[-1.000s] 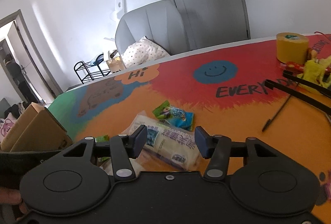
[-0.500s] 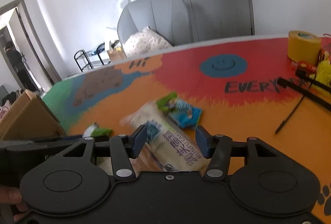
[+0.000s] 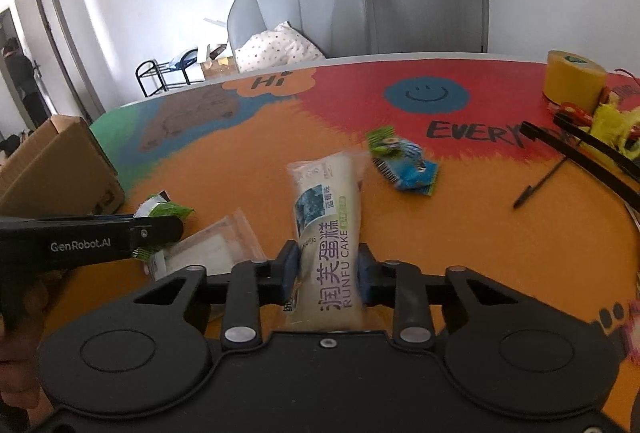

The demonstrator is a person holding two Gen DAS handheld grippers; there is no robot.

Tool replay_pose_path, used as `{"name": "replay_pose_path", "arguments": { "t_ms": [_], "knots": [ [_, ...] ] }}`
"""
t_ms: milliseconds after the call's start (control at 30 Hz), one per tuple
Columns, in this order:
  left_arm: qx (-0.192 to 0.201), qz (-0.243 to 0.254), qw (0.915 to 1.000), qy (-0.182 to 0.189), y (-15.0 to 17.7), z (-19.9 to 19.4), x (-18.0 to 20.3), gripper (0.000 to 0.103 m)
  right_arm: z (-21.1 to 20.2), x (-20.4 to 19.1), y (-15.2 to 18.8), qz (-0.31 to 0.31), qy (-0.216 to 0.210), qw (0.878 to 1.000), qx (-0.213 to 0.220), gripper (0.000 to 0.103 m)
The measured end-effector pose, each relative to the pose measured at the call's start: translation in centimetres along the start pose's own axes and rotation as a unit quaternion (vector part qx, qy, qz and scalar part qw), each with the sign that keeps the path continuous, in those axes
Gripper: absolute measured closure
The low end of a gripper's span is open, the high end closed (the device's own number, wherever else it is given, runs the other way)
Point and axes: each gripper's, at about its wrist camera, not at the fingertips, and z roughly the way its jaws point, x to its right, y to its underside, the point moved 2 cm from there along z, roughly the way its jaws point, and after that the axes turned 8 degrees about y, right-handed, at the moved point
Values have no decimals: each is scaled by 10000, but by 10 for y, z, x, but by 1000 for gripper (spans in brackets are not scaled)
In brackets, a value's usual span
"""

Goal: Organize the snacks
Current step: 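Grasp the green wrapper with left tool while right grasps cream cake bag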

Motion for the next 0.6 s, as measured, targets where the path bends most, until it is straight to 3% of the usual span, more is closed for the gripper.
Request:
{"name": "replay_pose_path", "arguments": {
  "t_ms": [600],
  "knots": [
    [254, 97, 9996, 97, 2, -39, 7, 71, -42, 7, 7, 267, -56, 9991, 332, 90]
  ]
}}
